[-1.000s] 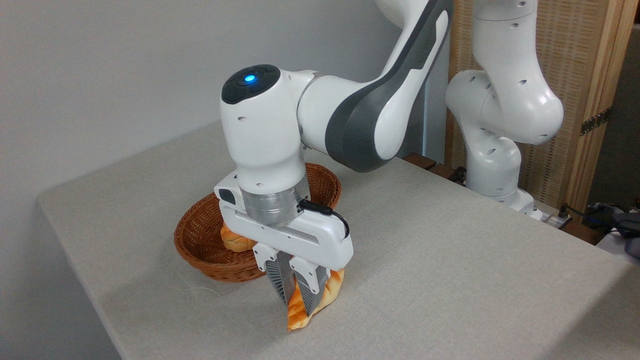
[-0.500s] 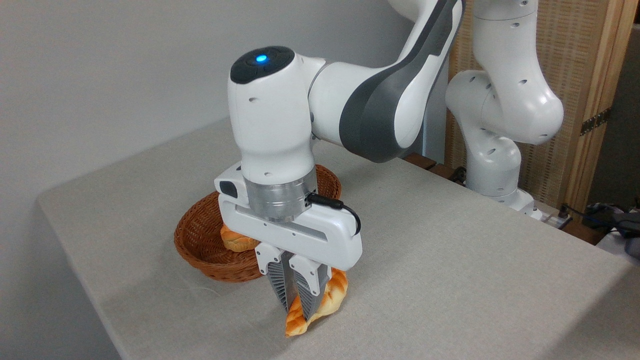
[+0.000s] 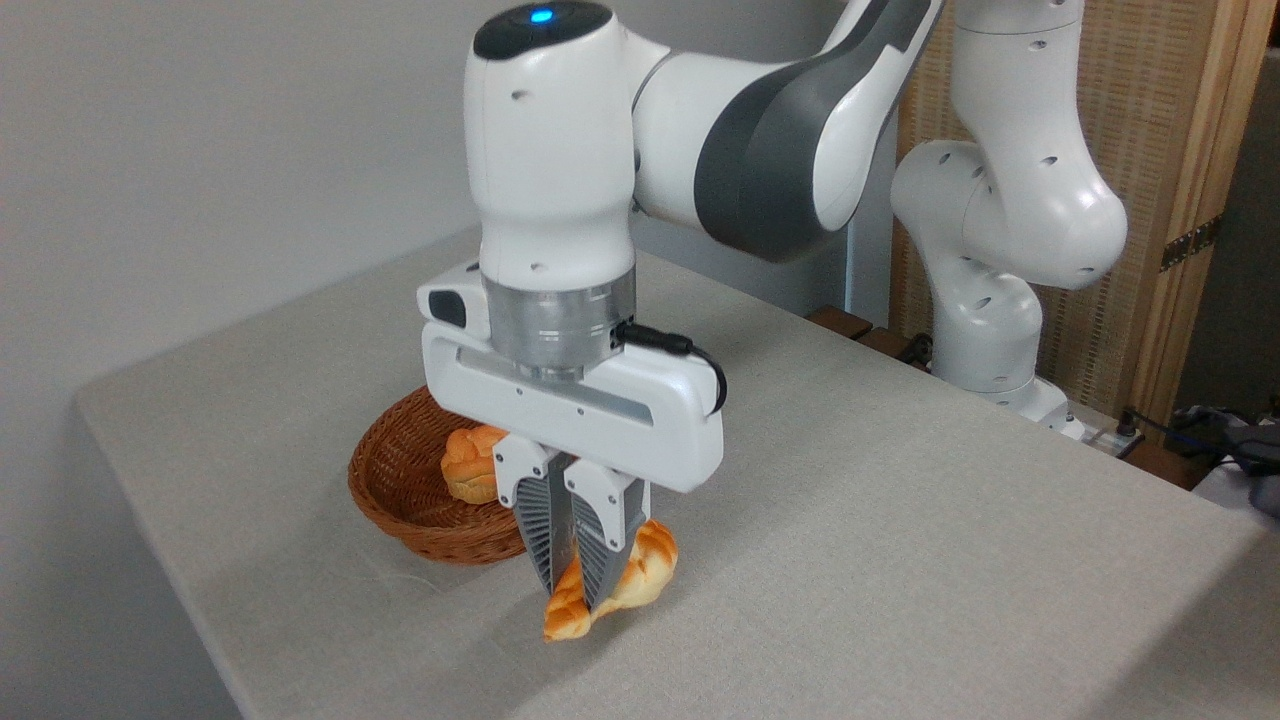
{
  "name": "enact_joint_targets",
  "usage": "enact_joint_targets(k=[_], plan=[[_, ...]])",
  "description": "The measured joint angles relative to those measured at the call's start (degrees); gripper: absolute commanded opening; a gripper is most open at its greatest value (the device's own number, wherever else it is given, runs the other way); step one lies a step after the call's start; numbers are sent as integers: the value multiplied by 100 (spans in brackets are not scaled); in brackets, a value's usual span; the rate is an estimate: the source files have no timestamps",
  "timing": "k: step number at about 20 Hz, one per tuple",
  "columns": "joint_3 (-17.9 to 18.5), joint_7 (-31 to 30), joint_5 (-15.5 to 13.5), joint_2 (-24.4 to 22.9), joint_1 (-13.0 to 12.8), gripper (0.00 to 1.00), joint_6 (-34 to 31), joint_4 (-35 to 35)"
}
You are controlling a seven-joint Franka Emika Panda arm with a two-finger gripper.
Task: Put bread into the basket
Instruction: 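Lift the braided bread and carry it over the basket, then lower the bread onto the bun in the basket and open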
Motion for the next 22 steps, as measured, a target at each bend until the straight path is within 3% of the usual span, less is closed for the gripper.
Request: enact_joint_targets(k=[12, 22], plan=[[26, 0, -458, -425, -52, 25, -141, 180], [-1033, -11, -609, -474, -121, 29, -590, 268]])
